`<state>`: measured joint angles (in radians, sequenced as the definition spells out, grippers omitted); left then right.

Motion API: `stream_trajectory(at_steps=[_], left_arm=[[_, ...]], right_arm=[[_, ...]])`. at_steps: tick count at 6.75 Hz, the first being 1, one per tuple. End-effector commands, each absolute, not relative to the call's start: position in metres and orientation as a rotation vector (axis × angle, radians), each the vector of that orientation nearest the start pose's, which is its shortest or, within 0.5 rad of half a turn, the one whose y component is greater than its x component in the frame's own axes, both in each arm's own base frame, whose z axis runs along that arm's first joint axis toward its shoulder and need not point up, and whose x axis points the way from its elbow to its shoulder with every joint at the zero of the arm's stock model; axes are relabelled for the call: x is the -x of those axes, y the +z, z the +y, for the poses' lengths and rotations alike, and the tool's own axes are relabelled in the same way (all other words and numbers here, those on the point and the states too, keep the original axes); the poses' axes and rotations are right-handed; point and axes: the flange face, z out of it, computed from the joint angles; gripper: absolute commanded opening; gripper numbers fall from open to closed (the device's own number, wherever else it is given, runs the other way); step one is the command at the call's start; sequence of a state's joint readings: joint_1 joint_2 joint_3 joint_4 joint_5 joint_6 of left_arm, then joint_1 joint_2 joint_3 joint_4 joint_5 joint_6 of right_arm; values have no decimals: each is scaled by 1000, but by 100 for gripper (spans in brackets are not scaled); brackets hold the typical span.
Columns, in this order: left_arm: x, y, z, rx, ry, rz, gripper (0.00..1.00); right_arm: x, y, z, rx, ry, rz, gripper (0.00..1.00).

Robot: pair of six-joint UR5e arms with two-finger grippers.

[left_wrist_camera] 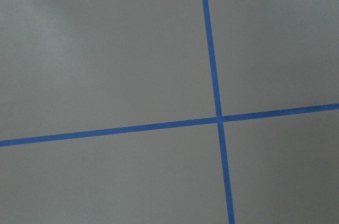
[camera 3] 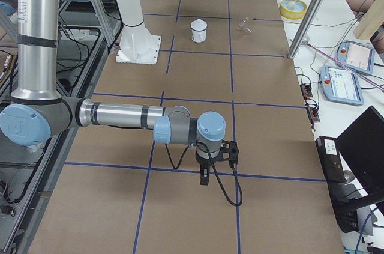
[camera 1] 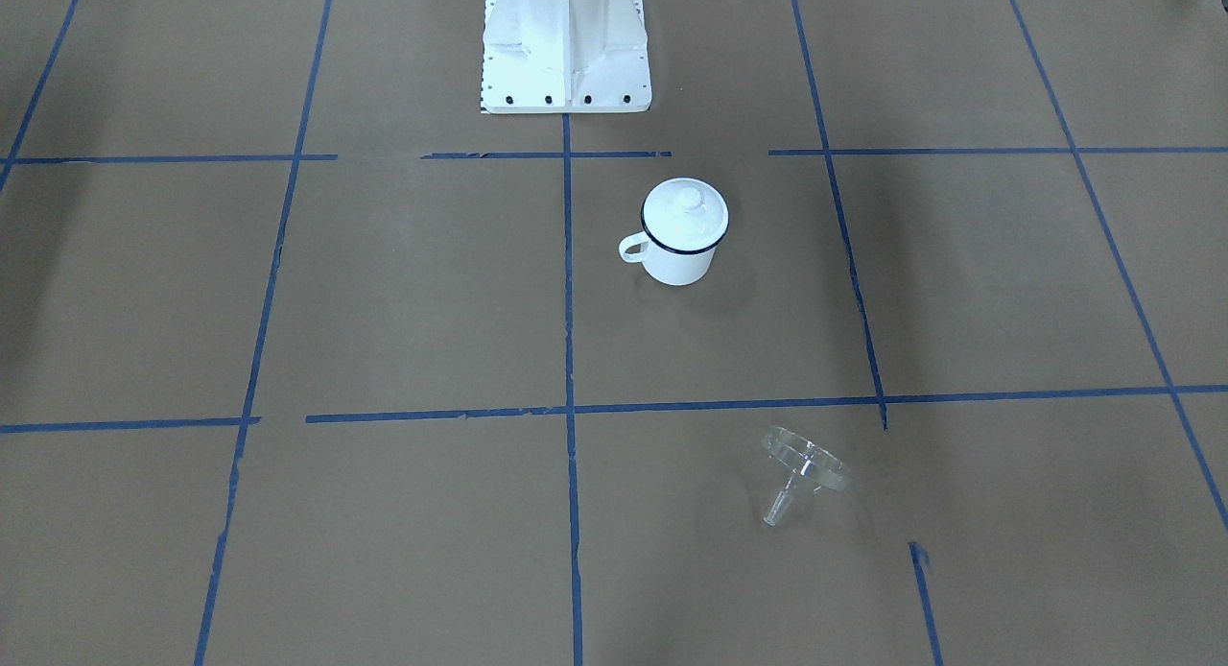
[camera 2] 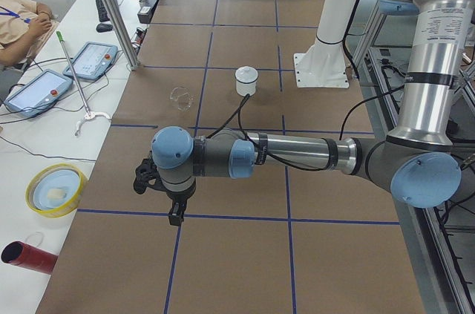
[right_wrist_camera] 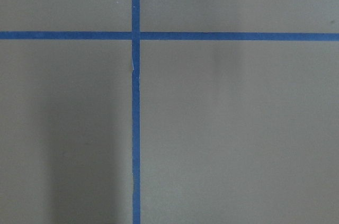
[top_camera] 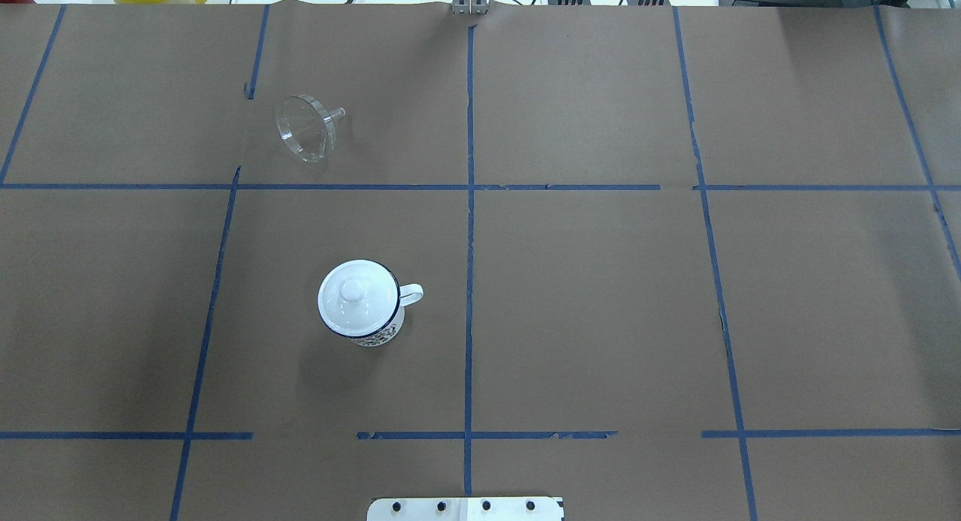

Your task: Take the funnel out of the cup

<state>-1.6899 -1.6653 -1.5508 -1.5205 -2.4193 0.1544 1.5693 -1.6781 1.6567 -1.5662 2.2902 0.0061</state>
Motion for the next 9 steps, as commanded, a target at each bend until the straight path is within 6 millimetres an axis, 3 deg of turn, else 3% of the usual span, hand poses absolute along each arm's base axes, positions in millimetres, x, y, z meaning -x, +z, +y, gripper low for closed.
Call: stream_trajectory(at_steps=[1,4,6,9], left_arm=[[126,635,-516,-107,17,866,100],[122,639,-515,-77,17,866,100],[133,645,-510,-71,85,833,100],[132,641,-511,-75,93,823,100]], right_arm=[[-67,670,-445,19,10,-719,100],[-67,670,-445,19,10,-719,100],[-67,670,-445,19,10,-719,100],[-67,670,-445,19,10,-719,100]])
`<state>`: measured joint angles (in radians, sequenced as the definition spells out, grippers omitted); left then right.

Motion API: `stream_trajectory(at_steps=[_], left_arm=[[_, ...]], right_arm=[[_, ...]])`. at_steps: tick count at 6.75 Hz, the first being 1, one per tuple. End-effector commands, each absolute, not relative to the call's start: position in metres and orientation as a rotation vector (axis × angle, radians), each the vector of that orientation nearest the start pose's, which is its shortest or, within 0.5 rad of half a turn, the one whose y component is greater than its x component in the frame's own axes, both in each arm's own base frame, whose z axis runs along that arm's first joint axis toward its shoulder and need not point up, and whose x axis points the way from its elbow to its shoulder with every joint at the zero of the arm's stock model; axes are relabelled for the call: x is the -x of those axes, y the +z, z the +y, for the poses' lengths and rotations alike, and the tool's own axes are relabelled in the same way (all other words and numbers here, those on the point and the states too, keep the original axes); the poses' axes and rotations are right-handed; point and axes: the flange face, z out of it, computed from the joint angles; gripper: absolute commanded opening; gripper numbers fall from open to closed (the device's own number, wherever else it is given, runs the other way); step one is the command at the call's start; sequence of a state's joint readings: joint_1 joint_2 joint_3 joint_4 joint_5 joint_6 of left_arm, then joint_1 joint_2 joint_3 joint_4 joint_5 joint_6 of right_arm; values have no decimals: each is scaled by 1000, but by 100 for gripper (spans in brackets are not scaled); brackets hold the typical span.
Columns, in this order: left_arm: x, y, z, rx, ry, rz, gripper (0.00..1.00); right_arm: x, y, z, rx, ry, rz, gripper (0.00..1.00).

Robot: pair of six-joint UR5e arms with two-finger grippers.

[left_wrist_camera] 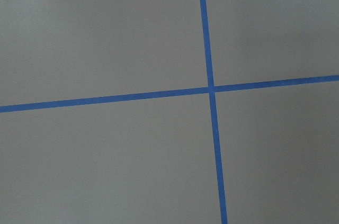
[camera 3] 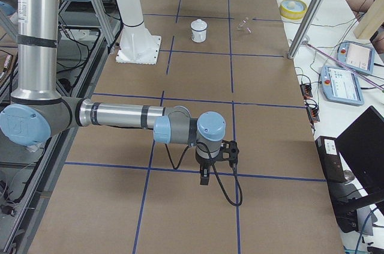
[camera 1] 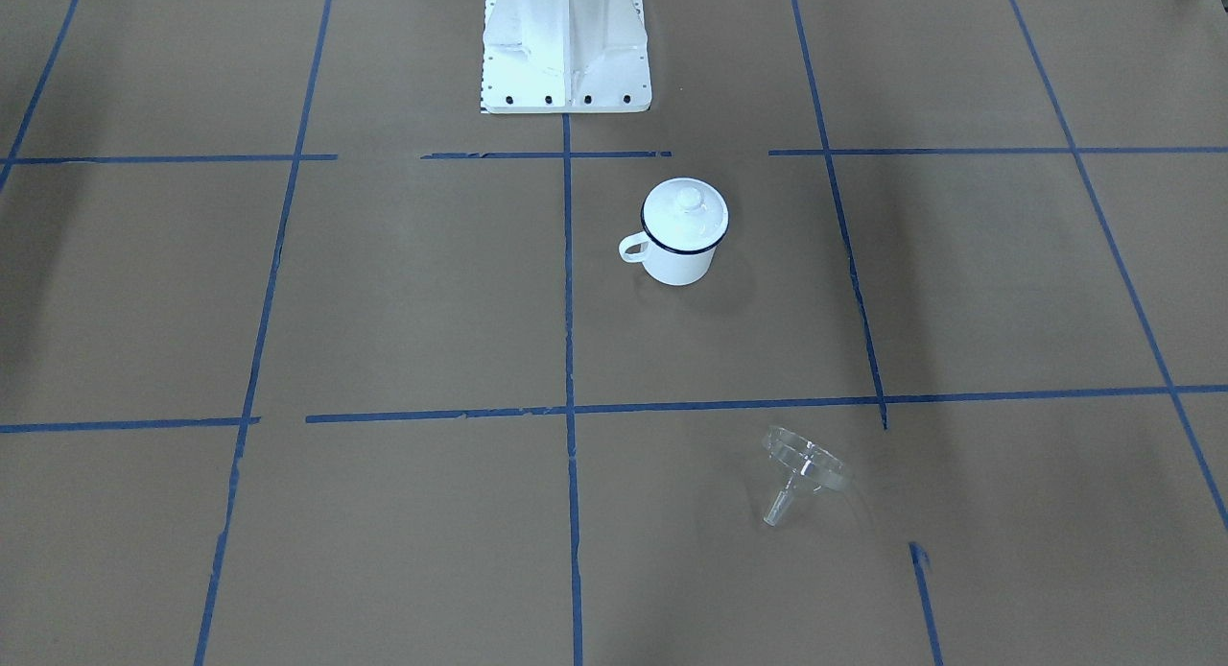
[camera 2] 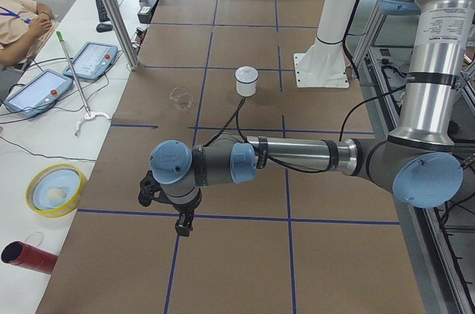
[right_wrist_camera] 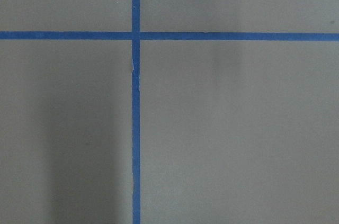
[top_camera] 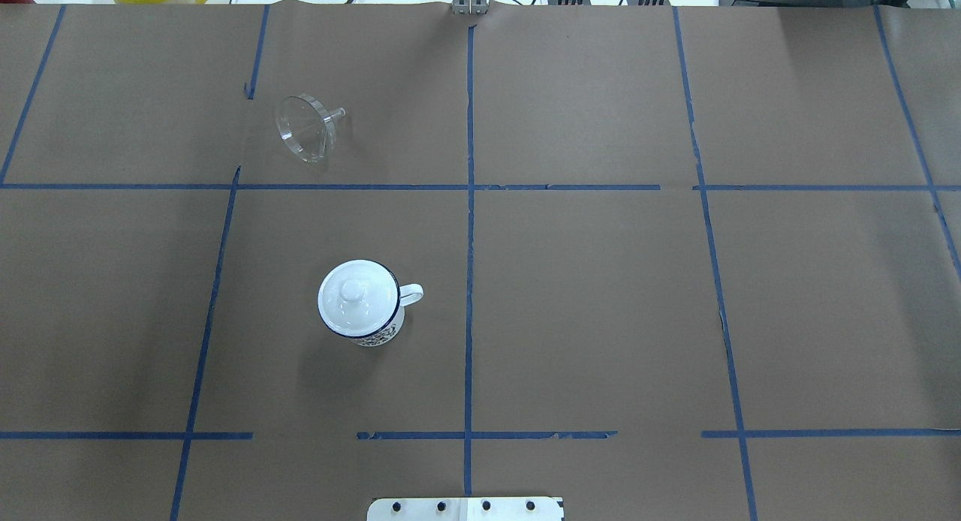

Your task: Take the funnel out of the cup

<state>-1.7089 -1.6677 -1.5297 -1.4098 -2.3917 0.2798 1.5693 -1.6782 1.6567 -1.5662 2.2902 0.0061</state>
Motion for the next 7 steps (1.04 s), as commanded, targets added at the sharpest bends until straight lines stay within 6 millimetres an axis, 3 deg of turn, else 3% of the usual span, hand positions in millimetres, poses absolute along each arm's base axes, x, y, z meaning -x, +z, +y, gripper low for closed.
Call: stream_trajectory(at_steps=[1,3,5,6,7], left_arm=[[131,645,-508,-66,84,827,100],[133,648,-506,-59,78,825,100],[134,665,-490,-32,57,836,100],[140,658,-489,-49,51,836,100],[145,637,-492,-93,62,828,100]], right_arm=[[-67,670,-445,19,10,-719,100],[-67,670,-445,19,10,-719,100],[-67,670,-445,19,10,-719,100],[-67,670,-445,19,10,-719,100],[-67,670,-445,19,10,-719,100]])
